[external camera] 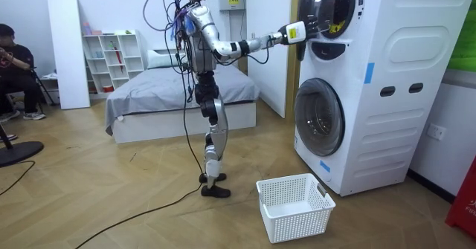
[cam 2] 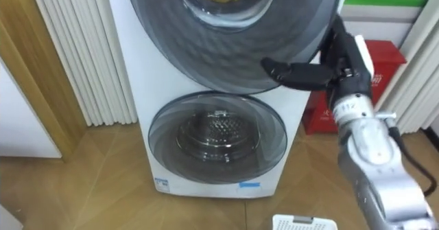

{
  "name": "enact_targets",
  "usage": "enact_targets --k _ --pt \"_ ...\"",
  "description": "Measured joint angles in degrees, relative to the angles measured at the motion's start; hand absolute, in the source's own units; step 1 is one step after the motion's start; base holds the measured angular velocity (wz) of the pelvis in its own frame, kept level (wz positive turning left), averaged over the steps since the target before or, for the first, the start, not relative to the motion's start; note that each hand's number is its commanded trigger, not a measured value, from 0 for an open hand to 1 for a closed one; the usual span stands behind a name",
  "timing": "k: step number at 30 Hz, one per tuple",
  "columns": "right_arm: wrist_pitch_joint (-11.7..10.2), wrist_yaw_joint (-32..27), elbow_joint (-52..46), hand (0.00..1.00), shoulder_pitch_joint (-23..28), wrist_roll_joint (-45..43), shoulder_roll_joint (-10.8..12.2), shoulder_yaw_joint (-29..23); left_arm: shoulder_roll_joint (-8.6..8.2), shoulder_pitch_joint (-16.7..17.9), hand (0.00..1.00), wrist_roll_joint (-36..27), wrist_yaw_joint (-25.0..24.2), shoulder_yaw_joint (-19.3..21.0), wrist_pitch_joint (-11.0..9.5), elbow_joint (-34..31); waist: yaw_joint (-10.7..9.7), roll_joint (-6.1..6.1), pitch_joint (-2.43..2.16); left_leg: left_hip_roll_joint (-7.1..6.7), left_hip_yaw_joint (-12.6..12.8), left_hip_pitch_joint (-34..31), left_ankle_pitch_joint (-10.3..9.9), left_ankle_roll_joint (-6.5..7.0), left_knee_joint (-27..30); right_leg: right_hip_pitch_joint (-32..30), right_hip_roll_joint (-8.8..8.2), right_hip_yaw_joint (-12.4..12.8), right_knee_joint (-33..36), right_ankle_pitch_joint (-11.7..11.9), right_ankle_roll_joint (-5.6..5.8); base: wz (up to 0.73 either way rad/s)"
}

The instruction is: Pick clothes from washing machine

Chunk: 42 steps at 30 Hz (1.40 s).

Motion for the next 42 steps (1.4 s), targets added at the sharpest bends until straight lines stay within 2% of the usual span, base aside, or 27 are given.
enact_targets --k 4,7,11,13,16,22,27,34,40,42 --pt "0.0 2.5 -0.6 0.00 2.4 0.0 1.9 0.2 -0.12 -0.1 0.00 -1.4 -0.8 0.0 -0.1 -0.1 0.0 0.11 -0.08 0.02 0.3 -0.1 0.0 -0.02 0.2 0.0 0.00 -0.1 0.0 0.0 -0.06 0.02" --pt "0.0 4.2 -3.7 0.00 6.1 0.0 4.1 0.5 -0.34 -0.4 0.00 -1.4 -1.0 0.0 -0.1 -0.7 0.0 0.46 -0.20 0.02 0.9 -0.2 0.0 0.00 0.9 0.3 -0.09 -0.2 -0.1 0.1 -0.06 0.02" --pt "0.0 6.6 -5.9 0.00 9.7 -1.3 4.4 2.3 -0.45 -0.7 0.00 -1.6 -1.0 -0.1 -0.4 -1.4 -0.4 0.98 -0.22 0.06 2.2 -0.2 -0.1 0.06 1.1 1.0 -0.12 -0.8 -0.9 0.1 0.07 0.09" --pt "0.0 8.1 -6.4 0.00 11.7 -2.7 4.8 2.3 -0.76 -0.6 0.00 -1.6 -0.9 -0.1 -0.6 -1.6 -0.4 1.34 -0.42 0.09 2.4 0.0 -0.2 0.13 0.8 1.0 -0.11 -0.9 -0.9 0.0 0.17 0.07" --pt "0.0 9.8 -8.0 0.00 14.0 -3.5 5.5 2.3 -1.20 0.0 0.00 -2.1 -0.8 0.0 -1.0 -1.5 -0.5 1.81 -0.46 0.07 2.3 0.1 -0.2 0.13 0.4 1.0 -0.12 -1.0 -1.0 0.0 0.22 0.01" --pt "0.0 13.1 -10.7 0.00 14.2 -3.6 7.1 2.3 -1.87 0.9 0.00 -2.1 -0.5 0.0 -1.6 -1.1 -1.5 2.11 -0.26 0.07 2.3 0.1 -0.2 0.13 0.2 1.0 -0.11 -1.0 -1.1 -0.1 0.23 0.00" --pt "0.0 15.8 -11.4 0.00 14.6 -5.7 9.4 2.3 -1.99 0.9 0.00 -2.1 -0.9 -0.1 -1.7 -0.9 -1.7 2.35 -0.11 0.07 2.3 -0.1 -0.3 0.19 0.1 1.0 -0.11 -1.0 -1.1 -0.1 0.25 0.00" --pt "-0.1 16.8 -15.3 0.00 15.5 -6.0 10.1 3.9 -2.09 0.1 0.00 -2.1 -1.0 -1.2 -1.7 0.6 -1.0 2.50 -0.13 0.04 2.2 0.1 -0.3 0.19 -0.2 0.8 -0.03 -0.6 -1.1 -0.1 0.31 0.00" --pt "-0.2 18.0 -15.6 0.00 15.5 -6.6 12.2 7.4 -3.38 -0.8 0.00 -1.4 -1.0 -3.1 -2.3 0.7 -0.5 2.92 -0.13 0.05 2.2 0.1 -0.3 0.19 0.1 0.8 0.01 -0.2 -1.0 -0.1 0.32 -0.02" --pt "-0.2 18.0 -15.6 0.00 15.5 -6.8 13.0 8.9 -3.54 -1.6 0.00 -1.8 -1.1 -4.0 -2.4 1.3 0.5 2.98 -0.16 0.07 2.3 0.1 -0.3 0.19 0.0 0.8 0.03 -0.1 -0.9 -0.1 0.32 0.00"
